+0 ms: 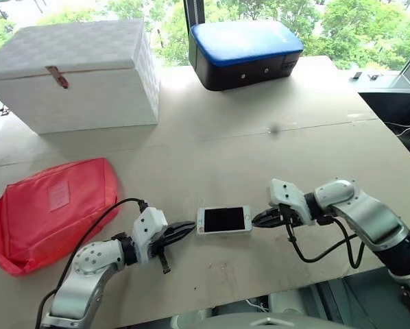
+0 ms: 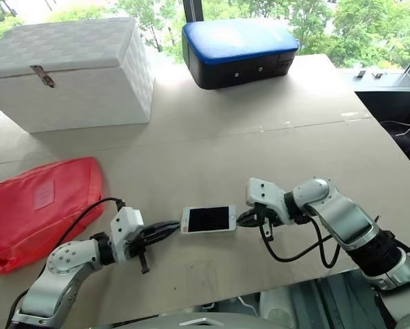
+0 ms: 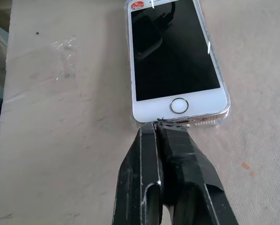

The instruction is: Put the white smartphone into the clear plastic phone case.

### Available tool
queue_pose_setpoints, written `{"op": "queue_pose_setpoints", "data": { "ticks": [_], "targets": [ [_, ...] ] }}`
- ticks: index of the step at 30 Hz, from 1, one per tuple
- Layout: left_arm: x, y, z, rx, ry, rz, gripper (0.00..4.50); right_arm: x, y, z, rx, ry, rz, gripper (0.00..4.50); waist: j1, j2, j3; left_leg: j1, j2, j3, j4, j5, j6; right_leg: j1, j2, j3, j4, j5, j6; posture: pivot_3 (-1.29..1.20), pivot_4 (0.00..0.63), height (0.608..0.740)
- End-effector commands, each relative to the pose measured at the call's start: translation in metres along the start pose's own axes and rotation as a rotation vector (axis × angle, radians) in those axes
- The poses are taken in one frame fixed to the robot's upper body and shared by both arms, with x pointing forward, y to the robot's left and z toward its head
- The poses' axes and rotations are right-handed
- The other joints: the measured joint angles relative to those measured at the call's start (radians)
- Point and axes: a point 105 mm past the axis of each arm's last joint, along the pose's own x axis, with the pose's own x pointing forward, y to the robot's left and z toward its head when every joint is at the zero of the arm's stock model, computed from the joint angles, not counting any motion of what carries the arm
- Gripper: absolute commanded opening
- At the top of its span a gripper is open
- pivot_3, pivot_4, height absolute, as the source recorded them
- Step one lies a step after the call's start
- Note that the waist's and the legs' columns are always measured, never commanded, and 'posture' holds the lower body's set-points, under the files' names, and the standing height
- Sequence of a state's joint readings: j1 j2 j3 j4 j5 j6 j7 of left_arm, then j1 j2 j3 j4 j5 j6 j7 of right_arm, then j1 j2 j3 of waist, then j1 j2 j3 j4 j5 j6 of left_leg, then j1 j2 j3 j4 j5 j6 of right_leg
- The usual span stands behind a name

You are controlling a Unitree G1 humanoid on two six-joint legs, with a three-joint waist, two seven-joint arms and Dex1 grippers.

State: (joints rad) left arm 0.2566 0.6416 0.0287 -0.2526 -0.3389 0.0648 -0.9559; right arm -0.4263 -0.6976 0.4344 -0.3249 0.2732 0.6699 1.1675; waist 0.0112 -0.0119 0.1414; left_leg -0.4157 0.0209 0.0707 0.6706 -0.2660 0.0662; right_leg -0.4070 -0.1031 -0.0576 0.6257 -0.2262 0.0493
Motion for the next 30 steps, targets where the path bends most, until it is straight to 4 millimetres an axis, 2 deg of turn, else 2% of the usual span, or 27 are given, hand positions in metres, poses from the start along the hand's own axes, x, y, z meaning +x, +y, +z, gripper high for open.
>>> {"op": "queue_pose_setpoints", "data": {
  "ticks": [1,9,13,18,25,28,30],
  "targets": [
    [0.002,-0.006,-0.001,-0.006,0.008,-0.028,0.08,0.009,0.007,0.012,-0.041,-0.045,0.055,0.0,0.0,0.0,0.0,0.0,0.0,0.0,0.0,0.0,0.0,0.0,0.0,0.0,0.0,0.0,0.0,0.0,0.15,0.734],
    [0.008,0.0,0.011,-0.023,-0.04,-0.007,0.08,0.018,-0.015,0.022,-0.059,-0.102,0.055,0.0,-0.014,-0.001,-0.001,0.002,0.001,0.0,0.0,0.0,0.0,0.001,0.002,0.0,0.001,0.0,0.0,0.0,0.15,0.734],
    [0.012,0.006,0.019,-0.066,-0.078,0.022,0.08,0.02,-0.035,0.03,-0.093,-0.103,0.031,0.0,-0.022,-0.001,-0.001,0.002,0.001,0.0,0.001,0.0,0.0,0.001,0.003,0.0,0.001,0.0,0.0,0.0,0.15,0.734],
    [0.015,0.01,0.021,-0.087,-0.077,0.047,0.08,0.022,-0.055,0.035,-0.129,-0.08,0.025,0.0,-0.023,-0.001,-0.001,0.002,0.0,0.0,0.001,0.003,-0.004,0.001,0.004,0.0,0.001,0.002,0.004,0.0,0.15,0.734],
    [0.025,0.01,0.025,-0.115,-0.087,0.067,0.08,0.037,-0.05,0.042,-0.142,-0.115,0.077,0.0,-0.021,-0.001,0.0,0.0,0.0,0.0,0.001,0.003,-0.004,0.001,0.004,-0.001,0.001,0.003,0.005,0.0,0.15,0.734],
    [0.022,0.01,0.017,-0.116,-0.06,0.088,0.08,0.038,-0.051,0.047,-0.146,-0.141,0.056,0.0,-0.023,0.0,0.0,0.0,0.0,0.001,0.001,0.003,-0.004,0.001,0.004,-0.001,0.001,0.003,0.005,0.0,0.15,0.734],
    [0.018,0.012,0.011,-0.114,-0.044,0.097,0.08,0.031,-0.054,0.05,-0.147,-0.155,0.021,0.0,-0.023,0.0,0.0,0.0,0.0,0.0,0.001,0.003,-0.005,0.001,0.004,-0.001,0.002,0.003,0.005,0.0,0.15,0.734]
  ]
}}
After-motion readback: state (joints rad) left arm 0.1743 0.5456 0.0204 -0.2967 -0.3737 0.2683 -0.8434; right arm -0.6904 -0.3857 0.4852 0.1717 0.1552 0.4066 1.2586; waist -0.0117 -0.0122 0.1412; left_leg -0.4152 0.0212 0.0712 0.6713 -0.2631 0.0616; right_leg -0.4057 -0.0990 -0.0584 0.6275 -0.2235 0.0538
